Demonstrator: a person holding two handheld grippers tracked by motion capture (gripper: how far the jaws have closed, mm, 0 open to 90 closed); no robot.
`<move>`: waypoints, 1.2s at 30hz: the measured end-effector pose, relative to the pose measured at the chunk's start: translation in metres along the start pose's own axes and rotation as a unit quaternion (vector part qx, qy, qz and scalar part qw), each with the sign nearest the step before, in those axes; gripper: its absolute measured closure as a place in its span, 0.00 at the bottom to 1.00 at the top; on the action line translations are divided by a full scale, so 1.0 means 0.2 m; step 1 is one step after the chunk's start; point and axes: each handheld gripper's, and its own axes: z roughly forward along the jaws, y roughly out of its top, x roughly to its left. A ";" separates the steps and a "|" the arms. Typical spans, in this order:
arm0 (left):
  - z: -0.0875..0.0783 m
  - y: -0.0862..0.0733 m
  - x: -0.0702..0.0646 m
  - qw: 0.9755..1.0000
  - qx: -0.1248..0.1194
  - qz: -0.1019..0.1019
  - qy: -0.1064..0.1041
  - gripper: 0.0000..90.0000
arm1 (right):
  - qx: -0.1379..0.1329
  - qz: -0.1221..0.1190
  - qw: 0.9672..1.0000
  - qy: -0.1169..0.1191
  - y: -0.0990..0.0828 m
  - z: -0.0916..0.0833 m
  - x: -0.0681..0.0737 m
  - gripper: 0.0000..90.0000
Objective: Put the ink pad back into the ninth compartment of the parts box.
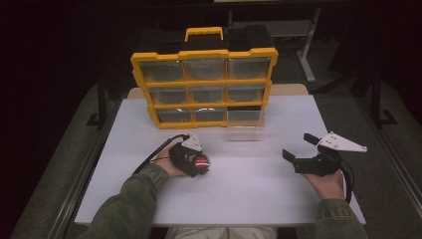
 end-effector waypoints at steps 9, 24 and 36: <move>0.00 0.01 0.00 1.000 0.001 0.000 0.003 0.33 | 0.003 -0.001 1.000 0.000 0.00 0.00 0.00 0.00; -0.05 0.01 0.01 1.000 0.000 -0.012 -0.003 0.33 | 0.002 -0.002 1.000 -0.004 0.00 0.00 0.00 0.00; -0.11 0.06 0.01 0.999 -0.027 -0.025 -0.011 0.33 | 0.009 -0.002 1.000 -0.002 -0.01 0.01 0.00 0.00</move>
